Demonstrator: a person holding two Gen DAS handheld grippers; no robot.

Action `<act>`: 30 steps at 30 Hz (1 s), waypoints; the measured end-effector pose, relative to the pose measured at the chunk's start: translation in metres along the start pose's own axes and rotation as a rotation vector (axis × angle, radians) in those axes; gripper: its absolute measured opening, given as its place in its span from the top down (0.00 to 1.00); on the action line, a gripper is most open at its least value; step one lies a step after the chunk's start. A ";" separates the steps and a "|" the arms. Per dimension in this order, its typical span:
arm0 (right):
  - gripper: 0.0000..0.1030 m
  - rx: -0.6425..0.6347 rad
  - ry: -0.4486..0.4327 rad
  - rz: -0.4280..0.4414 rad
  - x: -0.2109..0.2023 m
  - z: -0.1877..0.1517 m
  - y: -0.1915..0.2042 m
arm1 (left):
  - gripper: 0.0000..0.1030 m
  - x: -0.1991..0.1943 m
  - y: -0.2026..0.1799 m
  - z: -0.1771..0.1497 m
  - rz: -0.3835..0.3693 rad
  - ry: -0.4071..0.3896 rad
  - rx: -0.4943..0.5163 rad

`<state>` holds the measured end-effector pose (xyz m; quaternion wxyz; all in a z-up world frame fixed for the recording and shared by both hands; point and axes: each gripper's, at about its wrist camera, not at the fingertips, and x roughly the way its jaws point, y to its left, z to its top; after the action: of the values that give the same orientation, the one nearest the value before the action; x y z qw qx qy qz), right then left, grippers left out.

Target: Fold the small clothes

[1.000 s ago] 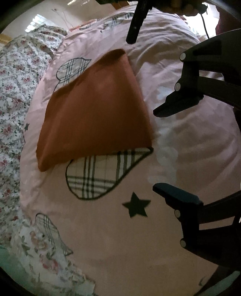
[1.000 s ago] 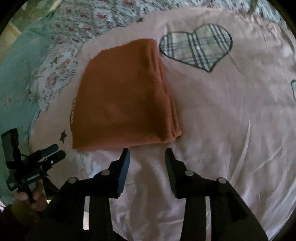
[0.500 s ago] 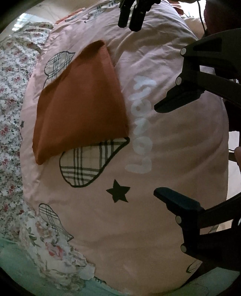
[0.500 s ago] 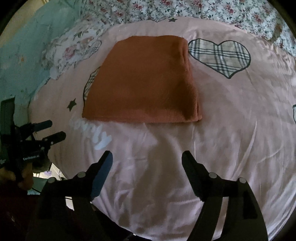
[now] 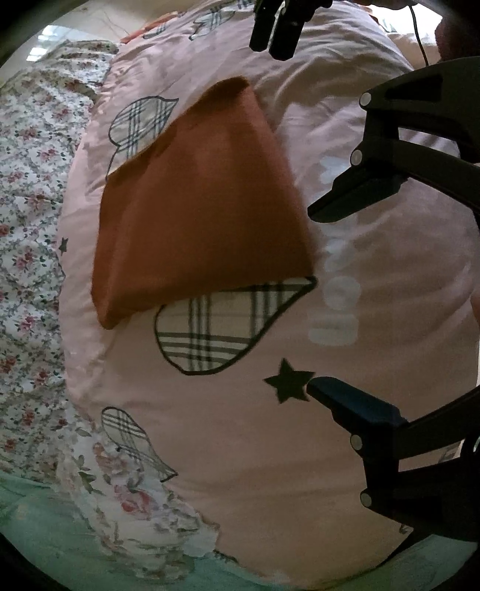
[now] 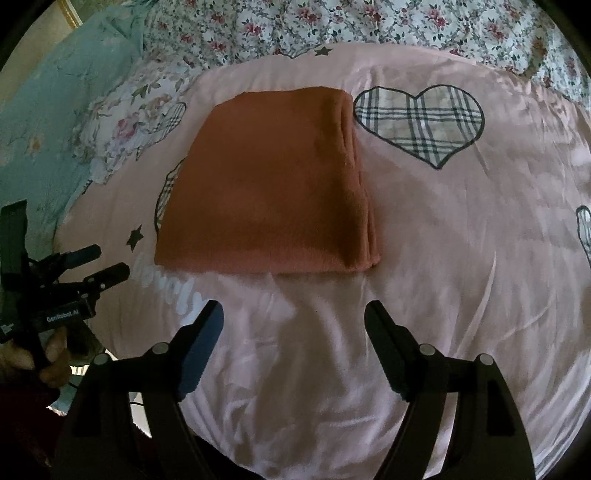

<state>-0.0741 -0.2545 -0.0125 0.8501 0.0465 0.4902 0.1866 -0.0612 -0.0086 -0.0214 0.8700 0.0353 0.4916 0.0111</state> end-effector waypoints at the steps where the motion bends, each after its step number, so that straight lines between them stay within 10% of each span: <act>1: 0.23 -0.001 -0.001 0.002 0.000 0.003 0.000 | 0.17 -0.001 -0.001 0.003 0.002 -0.001 0.004; 30: 0.10 -0.106 0.002 0.026 0.019 0.054 0.017 | 0.13 0.007 -0.014 0.048 0.025 -0.015 -0.004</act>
<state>-0.0240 -0.2261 0.0044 0.8485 0.0078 0.4797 0.2235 -0.0166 -0.0245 -0.0039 0.8736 0.0396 0.4844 0.0228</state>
